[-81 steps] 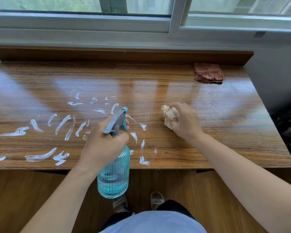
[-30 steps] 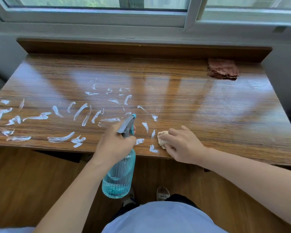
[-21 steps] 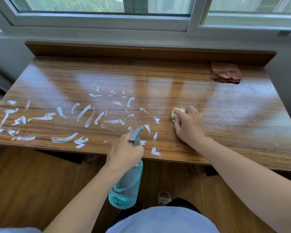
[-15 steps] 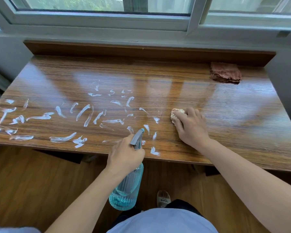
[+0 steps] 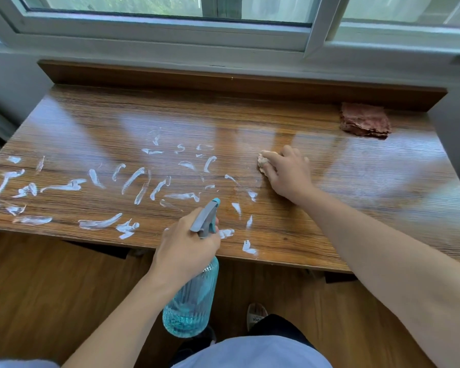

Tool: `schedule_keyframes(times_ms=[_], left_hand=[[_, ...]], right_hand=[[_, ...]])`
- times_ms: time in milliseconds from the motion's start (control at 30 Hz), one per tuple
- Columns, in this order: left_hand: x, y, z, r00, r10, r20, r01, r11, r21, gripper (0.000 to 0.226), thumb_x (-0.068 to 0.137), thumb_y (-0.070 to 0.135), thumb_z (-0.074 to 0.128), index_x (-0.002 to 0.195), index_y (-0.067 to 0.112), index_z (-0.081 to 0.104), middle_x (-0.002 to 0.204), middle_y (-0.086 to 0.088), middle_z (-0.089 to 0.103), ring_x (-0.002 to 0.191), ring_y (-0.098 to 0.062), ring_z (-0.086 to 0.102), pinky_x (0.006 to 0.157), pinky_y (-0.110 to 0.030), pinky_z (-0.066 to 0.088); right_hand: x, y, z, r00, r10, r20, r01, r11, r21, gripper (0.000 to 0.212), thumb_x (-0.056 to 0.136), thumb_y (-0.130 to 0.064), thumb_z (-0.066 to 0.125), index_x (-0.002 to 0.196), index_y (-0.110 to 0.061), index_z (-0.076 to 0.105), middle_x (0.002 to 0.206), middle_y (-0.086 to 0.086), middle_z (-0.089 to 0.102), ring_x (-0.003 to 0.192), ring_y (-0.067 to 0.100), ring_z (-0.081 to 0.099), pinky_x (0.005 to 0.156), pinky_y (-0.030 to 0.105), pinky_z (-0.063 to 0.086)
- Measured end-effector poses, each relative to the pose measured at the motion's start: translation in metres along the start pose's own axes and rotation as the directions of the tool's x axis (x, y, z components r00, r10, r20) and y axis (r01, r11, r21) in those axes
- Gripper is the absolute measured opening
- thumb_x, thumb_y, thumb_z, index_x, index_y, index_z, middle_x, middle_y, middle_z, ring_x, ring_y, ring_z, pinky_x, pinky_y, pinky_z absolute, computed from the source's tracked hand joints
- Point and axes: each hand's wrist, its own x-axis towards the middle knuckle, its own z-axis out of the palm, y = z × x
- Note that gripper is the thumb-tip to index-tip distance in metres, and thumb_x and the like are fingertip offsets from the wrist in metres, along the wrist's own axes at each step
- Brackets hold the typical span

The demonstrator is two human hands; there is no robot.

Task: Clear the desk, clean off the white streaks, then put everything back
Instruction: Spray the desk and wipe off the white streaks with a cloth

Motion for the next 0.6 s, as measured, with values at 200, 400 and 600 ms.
schedule_keyframes(times_ms=[200, 400, 600], left_hand=[[0.007, -0.003, -0.015, 1.000, -0.012, -0.006, 0.011, 0.997, -0.072, 0.018, 0.089, 0.014, 0.063, 0.098, 0.030, 0.064, 0.056, 0.017, 0.051, 0.047, -0.009, 0.041, 0.055, -0.033, 0.038], [0.014, -0.001, -0.023, 1.000, 0.001, 0.009, 0.000, 0.995, -0.101, 0.021, 0.088, 0.010, 0.061, 0.096, 0.029, 0.064, 0.052, 0.016, 0.047, 0.046, -0.010, 0.038, 0.053, -0.032, 0.035], [0.021, 0.006, -0.026, 1.000, 0.029, 0.005, -0.028, 0.997, -0.077, 0.022, 0.091, 0.007, 0.058, 0.089, 0.029, 0.059, 0.049, 0.021, 0.046, 0.047, -0.006, 0.044, 0.052, -0.029, 0.032]], right_hand=[[-0.042, -0.026, 0.000, 0.960, -0.249, 0.125, 0.237, 0.966, 0.102, 0.029, 0.095, -0.037, 0.060, 0.123, -0.038, 0.066, 0.098, -0.010, 0.050, 0.098, 0.019, 0.053, 0.085, 0.042, 0.037], [-0.039, -0.009, -0.001, 0.969, -0.234, 0.085, 0.232, 0.972, 0.028, 0.031, 0.097, -0.037, 0.059, 0.126, -0.035, 0.067, 0.103, -0.009, 0.061, 0.099, 0.019, 0.061, 0.085, 0.041, 0.039], [-0.004, -0.031, 0.005, 0.997, 0.059, 0.045, -0.060, 0.998, 0.031, 0.028, 0.098, -0.035, 0.057, 0.125, -0.030, 0.066, 0.115, -0.002, 0.062, 0.107, 0.024, 0.058, 0.090, 0.043, 0.039]])
